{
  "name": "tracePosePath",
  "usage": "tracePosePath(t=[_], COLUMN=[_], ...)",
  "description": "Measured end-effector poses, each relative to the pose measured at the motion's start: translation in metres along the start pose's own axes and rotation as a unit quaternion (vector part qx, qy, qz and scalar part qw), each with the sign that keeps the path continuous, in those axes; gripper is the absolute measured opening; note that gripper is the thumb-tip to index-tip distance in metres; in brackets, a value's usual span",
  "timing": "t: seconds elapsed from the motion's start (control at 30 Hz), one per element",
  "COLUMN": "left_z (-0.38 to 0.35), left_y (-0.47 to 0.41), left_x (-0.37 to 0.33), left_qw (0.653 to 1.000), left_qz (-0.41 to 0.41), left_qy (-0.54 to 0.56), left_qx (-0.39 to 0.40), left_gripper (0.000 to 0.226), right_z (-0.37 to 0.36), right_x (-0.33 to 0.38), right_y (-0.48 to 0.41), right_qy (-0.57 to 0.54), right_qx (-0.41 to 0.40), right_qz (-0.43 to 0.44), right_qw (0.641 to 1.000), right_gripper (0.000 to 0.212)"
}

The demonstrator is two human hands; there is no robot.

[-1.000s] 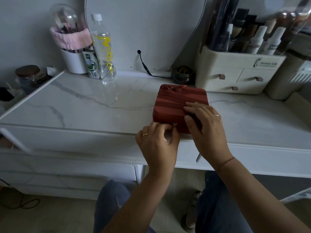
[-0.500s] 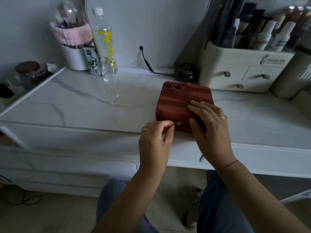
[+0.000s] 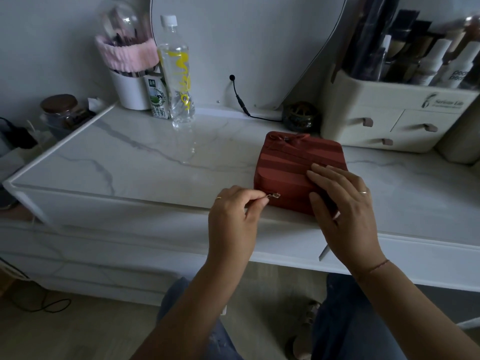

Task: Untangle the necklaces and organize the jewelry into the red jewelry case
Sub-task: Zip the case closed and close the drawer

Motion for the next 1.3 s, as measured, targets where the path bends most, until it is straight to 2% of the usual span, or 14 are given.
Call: tracePosePath(t=[0.1,0.23,0.33,0.53,0.7,0.8,0.97,1.07,1.13,1.2,1.3], left_z=[0.006,0.001,0.006,-0.003,-0.012,-0.011,-0.036,-0.048,-0.048,-0.043,-0.036], left_y=[-0.009,-0.014,-0.018,-0.042,-0.042,-0.025,0.009,0.023,0.024,0.018,0.003], left_x=[0.011,0.021,0.028,0.037,0.038,0.026,-0.020,-0.039,-0.038,-0.033,-0.028], left_qw=[1.000,0.992,0.987,0.987,0.970,0.967,0.974,0.981,0.986,0.991,0.995], left_qz=[0.019,0.105,0.142,0.149,0.208,0.192,0.115,0.052,0.038,0.021,-0.014], left_qy=[0.001,0.032,0.055,0.003,0.072,0.096,0.126,0.119,0.101,0.071,0.035], left_qx=[0.017,0.064,0.057,0.053,0.106,0.139,0.151,0.141,0.130,0.111,0.096], left_gripper=[0.005,0.005,0.006,0.005,0.006,0.012,0.004,0.008,0.009,0.009,0.006], right_z=[0.000,0.000,0.000,0.000,0.004,0.012,0.029,0.025,0.018,0.014,0.012], right_x=[0.000,-0.001,-0.001,-0.003,-0.013,-0.036,-0.056,-0.030,-0.016,-0.015,-0.019], right_y=[0.000,-0.001,-0.003,-0.004,-0.012,-0.020,-0.035,-0.029,-0.019,-0.014,-0.014], right_qy=[-0.009,-0.020,-0.017,-0.022,-0.061,-0.060,0.021,-0.034,-0.047,-0.019,-0.009], right_qx=[0.005,0.005,0.008,0.006,0.039,0.061,0.044,0.103,0.130,0.100,0.076], right_qz=[0.000,0.002,0.010,0.007,-0.010,-0.046,-0.061,-0.073,-0.082,-0.064,-0.056], right_qw=[1.000,1.000,1.000,1.000,0.997,0.995,0.997,0.991,0.987,0.993,0.996], right_gripper=[0.034,0.035,0.035,0.034,0.033,0.033,0.035,0.039,0.051,0.056,0.053])
Point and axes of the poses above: each hand's wrist, its own y-axis away from the middle knuckle, its own z-axis out of the back of the hand, x = y × z, the point moved 5 cm from there along -y, towards the middle knuckle, and after that the axes turned 14 degrees about -x, right-handed, at the moved point
